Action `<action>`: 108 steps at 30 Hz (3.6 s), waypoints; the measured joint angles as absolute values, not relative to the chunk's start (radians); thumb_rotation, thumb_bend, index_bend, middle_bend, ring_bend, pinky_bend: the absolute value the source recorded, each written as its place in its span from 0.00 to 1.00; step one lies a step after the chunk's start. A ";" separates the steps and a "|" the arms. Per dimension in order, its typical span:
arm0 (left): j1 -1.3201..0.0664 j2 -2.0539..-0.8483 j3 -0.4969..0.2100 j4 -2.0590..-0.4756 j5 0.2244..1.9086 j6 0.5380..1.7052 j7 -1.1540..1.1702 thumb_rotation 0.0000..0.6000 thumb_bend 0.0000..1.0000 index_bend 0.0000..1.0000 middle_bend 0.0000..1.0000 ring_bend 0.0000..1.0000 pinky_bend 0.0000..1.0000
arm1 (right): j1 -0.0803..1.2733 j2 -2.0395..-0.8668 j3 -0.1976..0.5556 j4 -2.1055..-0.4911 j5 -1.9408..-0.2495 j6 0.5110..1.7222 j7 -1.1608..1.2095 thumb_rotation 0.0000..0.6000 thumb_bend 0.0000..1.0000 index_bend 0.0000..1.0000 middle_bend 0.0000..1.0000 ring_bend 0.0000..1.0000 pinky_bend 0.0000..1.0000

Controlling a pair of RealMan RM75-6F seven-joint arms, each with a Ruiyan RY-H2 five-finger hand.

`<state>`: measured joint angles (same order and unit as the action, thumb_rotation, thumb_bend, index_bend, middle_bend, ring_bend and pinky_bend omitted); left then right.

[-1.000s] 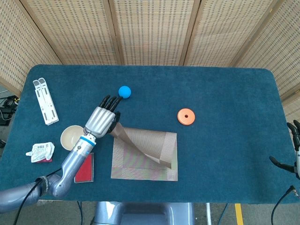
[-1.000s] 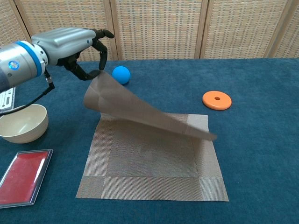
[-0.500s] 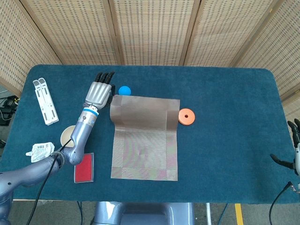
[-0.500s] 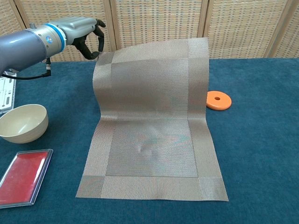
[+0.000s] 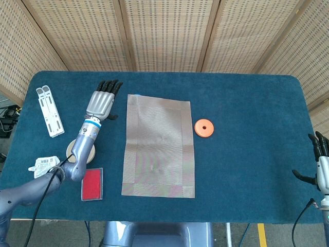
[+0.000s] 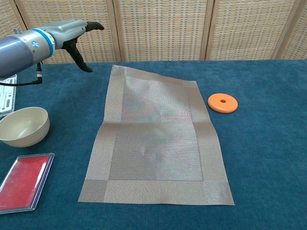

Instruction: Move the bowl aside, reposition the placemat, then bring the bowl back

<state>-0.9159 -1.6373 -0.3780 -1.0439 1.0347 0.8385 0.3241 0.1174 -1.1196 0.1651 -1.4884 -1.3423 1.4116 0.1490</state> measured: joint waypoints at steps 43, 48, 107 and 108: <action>-0.111 -1.205 0.139 -1.524 1.581 1.670 0.115 1.00 0.12 0.00 0.00 0.00 0.00 | 0.171 -1.348 -0.037 -1.583 -1.700 1.384 -0.188 1.00 0.03 0.02 0.00 0.00 0.00; -0.099 -1.203 0.133 -1.509 1.594 1.677 0.091 1.00 0.12 0.01 0.00 0.00 0.00 | 0.201 -1.415 -0.049 -1.639 -1.717 1.315 -0.262 1.00 0.03 0.02 0.00 0.00 0.00; -0.077 -1.222 0.051 -1.474 1.608 1.545 0.022 1.00 0.12 0.01 0.00 0.00 0.00 | 0.319 -1.878 -0.006 -1.240 -1.633 1.315 -0.108 1.00 0.49 0.38 0.00 0.00 0.04; -0.077 -1.222 0.051 -1.474 1.608 1.542 0.021 1.00 0.12 0.01 0.00 0.00 0.00 | 0.319 -1.882 -0.005 -1.233 -1.635 1.320 -0.103 1.00 0.48 0.41 0.01 0.00 0.05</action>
